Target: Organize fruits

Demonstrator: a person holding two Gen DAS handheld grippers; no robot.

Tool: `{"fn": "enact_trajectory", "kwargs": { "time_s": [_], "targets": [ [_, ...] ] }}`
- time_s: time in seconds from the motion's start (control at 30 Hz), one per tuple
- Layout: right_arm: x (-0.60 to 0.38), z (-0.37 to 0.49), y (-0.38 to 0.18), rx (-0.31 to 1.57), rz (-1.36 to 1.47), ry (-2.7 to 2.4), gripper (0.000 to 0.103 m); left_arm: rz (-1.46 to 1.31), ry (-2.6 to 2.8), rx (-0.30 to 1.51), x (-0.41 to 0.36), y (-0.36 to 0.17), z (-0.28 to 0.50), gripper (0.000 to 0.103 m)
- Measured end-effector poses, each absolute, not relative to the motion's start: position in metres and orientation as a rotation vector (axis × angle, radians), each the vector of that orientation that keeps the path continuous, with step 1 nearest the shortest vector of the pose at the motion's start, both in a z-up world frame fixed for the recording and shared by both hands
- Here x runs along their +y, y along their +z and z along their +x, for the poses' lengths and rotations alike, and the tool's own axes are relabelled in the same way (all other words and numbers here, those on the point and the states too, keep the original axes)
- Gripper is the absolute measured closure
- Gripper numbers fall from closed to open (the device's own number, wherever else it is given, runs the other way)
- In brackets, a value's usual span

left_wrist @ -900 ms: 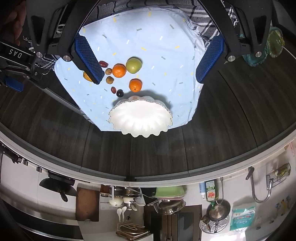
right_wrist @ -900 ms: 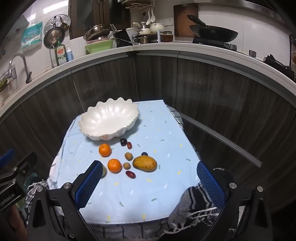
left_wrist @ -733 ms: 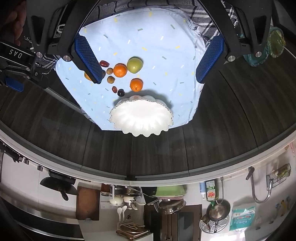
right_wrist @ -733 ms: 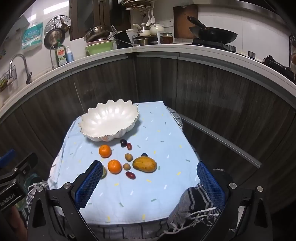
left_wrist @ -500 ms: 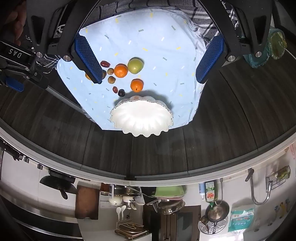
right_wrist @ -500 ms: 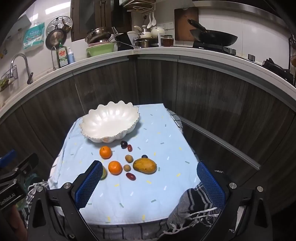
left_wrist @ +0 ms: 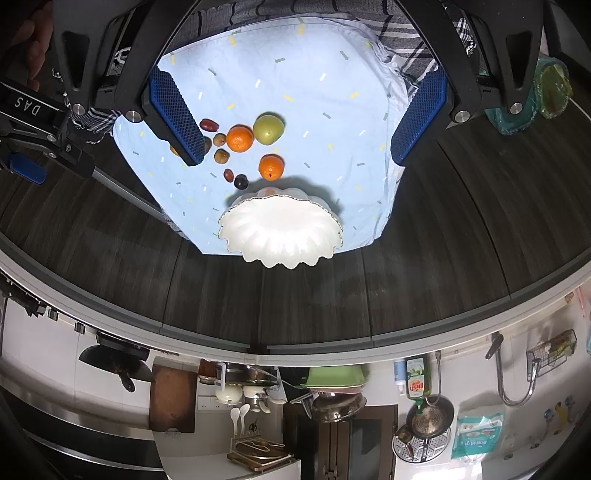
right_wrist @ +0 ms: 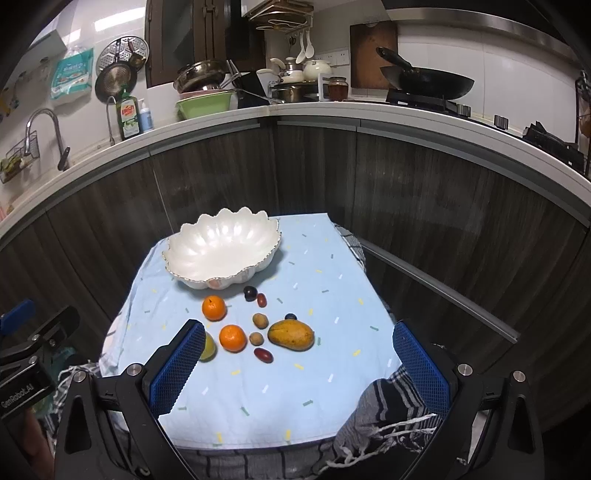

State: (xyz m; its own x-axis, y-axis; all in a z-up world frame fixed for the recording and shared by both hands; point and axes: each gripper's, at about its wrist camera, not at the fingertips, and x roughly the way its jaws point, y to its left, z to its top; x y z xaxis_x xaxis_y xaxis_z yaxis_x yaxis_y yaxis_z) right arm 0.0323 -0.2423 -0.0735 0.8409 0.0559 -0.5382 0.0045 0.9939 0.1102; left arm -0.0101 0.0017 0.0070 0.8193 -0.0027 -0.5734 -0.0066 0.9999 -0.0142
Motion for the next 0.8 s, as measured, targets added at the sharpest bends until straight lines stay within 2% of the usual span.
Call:
{"fn": "enact_trajectory", "kwargs": {
  "time_s": [0.8],
  "targets": [
    [-0.2408,0.0309,-0.0739,0.572,0.11,0.027,0.0,-0.016,0.002,0.611,0.0014,0.0089,-0.0124,0.001]
  ]
}}
